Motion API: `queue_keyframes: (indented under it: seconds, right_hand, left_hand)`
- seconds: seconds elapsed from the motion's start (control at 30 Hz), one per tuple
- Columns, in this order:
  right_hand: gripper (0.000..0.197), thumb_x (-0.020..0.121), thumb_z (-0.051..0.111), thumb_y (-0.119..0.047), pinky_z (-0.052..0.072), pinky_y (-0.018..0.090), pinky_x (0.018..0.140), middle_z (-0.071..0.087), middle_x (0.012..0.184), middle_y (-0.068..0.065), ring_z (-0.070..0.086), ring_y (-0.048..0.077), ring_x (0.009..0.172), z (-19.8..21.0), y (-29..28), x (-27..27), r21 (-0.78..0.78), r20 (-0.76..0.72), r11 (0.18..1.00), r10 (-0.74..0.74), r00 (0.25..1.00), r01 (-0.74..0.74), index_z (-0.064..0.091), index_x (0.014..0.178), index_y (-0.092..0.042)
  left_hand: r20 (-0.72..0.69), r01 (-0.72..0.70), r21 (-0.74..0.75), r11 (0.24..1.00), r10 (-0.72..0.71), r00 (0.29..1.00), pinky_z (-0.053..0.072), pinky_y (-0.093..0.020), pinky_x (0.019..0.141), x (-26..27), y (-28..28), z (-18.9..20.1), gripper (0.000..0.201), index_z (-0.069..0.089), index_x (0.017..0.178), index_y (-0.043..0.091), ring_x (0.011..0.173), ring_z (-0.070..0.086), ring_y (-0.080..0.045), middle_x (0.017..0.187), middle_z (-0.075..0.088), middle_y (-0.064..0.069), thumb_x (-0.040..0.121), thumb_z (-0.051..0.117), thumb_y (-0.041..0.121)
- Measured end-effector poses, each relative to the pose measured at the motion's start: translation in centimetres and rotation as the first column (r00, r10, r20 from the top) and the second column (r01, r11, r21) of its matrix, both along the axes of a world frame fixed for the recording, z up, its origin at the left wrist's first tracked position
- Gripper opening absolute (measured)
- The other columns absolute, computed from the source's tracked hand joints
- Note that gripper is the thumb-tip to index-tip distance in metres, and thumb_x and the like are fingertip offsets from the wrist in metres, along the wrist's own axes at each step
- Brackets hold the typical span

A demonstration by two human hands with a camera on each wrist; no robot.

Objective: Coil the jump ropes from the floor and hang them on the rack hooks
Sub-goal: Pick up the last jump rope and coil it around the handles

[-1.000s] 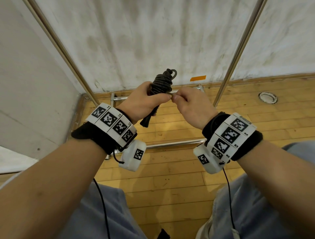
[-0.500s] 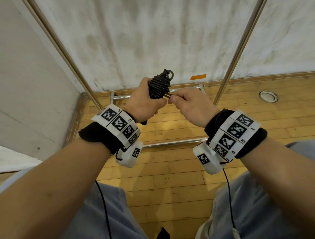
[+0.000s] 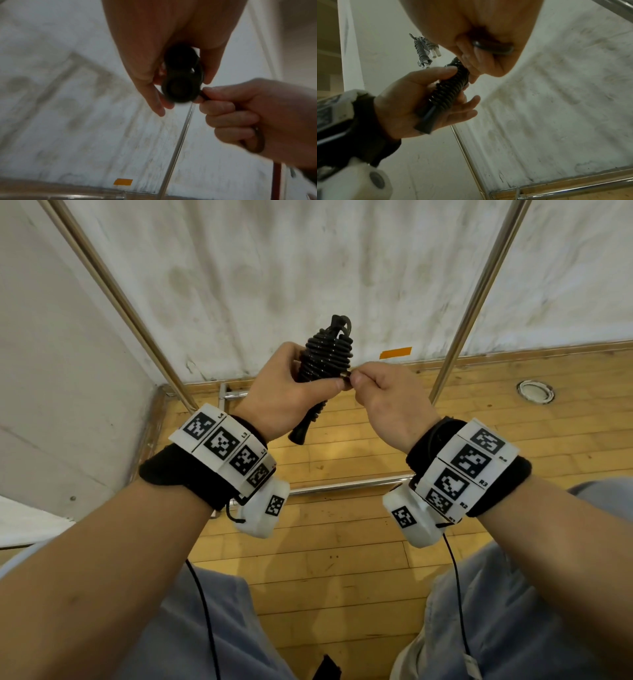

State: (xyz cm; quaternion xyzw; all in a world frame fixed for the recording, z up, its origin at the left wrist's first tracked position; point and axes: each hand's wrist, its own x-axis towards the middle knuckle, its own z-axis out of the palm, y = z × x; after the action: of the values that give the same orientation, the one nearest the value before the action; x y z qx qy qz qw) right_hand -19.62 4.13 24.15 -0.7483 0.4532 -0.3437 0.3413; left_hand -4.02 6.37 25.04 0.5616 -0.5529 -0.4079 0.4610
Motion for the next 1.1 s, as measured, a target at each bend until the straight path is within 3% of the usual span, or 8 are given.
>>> queue_keyframes:
  seconds: [0.13,0.27,0.4,0.53,0.67,0.77,0.9,1.1]
  right_hand:
    - [0.025,0.099,0.039,-0.015,0.031,0.014,0.053,0.043,0.062,-0.012,0.042,0.004,0.058,0.1,0.1,0.4,-0.037,-0.036,0.999,0.008,0.999,-0.009,0.059,0.085,-0.012]
    - [0.026,0.098,0.041,-0.016,0.032,0.009,0.051,0.043,0.060,-0.012,0.041,0.003,0.056,0.1,0.0,0.6,-0.063,-0.065,0.998,-0.022,0.998,0.018,0.062,0.084,-0.010]
    - [0.027,0.096,0.046,-0.023,0.032,0.008,0.047,0.045,0.059,-0.011,0.041,0.005,0.053,0.0,-0.4,0.9,-0.057,-0.134,0.997,-0.055,0.989,0.048,0.066,0.086,-0.008]
    - [0.033,0.096,0.047,-0.027,0.031,0.011,0.044,0.042,0.056,-0.008,0.038,0.006,0.047,0.0,-0.6,0.8,-0.045,-0.160,0.998,-0.051,0.986,0.045,0.067,0.086,-0.004]
    - [0.033,0.098,0.041,-0.020,0.030,0.016,0.043,0.042,0.056,-0.004,0.037,0.009,0.049,0.0,-0.7,1.0,0.003,-0.171,1.000,-0.020,0.985,0.021,0.065,0.092,0.003]
    - [0.022,0.094,0.045,-0.015,0.028,0.022,0.048,0.041,0.055,-0.005,0.036,0.009,0.048,-0.2,-0.5,1.3,0.080,-0.128,0.997,-0.004,0.992,0.015,0.060,0.080,-0.007]
    - [0.015,0.089,0.047,-0.011,0.035,0.025,0.052,0.049,0.064,-0.006,0.043,0.011,0.055,-0.7,0.4,2.0,0.114,-0.093,0.993,0.049,0.994,-0.038,0.061,0.092,-0.010]
    - [0.024,0.092,0.049,-0.020,0.044,0.029,0.061,0.059,0.067,-0.002,0.054,0.014,0.063,-0.5,0.1,1.2,0.007,-0.065,1.000,0.022,0.998,-0.022,0.071,0.103,-0.016]
  left_hand:
    - [-0.104,0.069,0.101,0.992,-0.058,0.993,0.058,-0.041,0.073,-0.2,0.1,0.2,0.017,0.057,0.098,0.013,0.076,0.063,-0.018,0.090,0.063,-0.005,0.085,0.067,0.009]
    - [-0.087,0.067,0.108,0.992,-0.057,0.995,0.056,-0.030,0.055,-0.3,0.2,0.1,0.027,0.051,0.111,0.016,0.073,0.070,-0.020,0.096,0.066,-0.002,0.087,0.064,0.013]
    - [0.107,-0.026,-0.009,1.000,0.027,0.994,0.046,-0.029,0.045,-0.2,-0.2,-0.1,0.025,0.050,0.103,0.015,0.050,0.059,-0.016,0.075,0.065,0.000,0.082,0.064,0.013]
    - [0.140,-0.107,-0.034,0.994,0.111,0.984,0.046,-0.029,0.048,0.2,-0.8,-0.3,0.032,0.042,0.111,0.016,0.052,0.054,-0.014,0.078,0.058,-0.003,0.086,0.062,0.018]
    - [-0.027,0.007,0.105,0.994,-0.004,1.000,0.041,-0.027,0.055,-0.3,-0.9,-0.3,0.033,0.034,0.126,0.022,0.061,0.047,-0.015,0.083,0.049,-0.004,0.096,0.046,0.012]
    - [-0.067,0.076,0.134,0.988,-0.067,0.995,0.041,-0.028,0.064,-0.3,-0.9,-0.3,0.034,0.032,0.126,0.027,0.069,0.046,-0.016,0.088,0.047,-0.004,0.098,0.036,0.007]
    - [0.071,0.087,0.095,0.992,-0.094,0.993,0.051,-0.033,0.077,0.4,-0.7,-0.4,0.038,0.032,0.137,0.019,0.085,0.056,-0.017,0.097,0.054,-0.002,0.100,0.044,0.018]
    - [0.043,-0.003,0.062,0.998,0.000,0.999,0.056,-0.045,0.083,1.7,-0.8,-0.3,0.042,0.047,0.125,0.013,0.087,0.070,-0.023,0.104,0.063,-0.010,0.087,0.067,0.016]
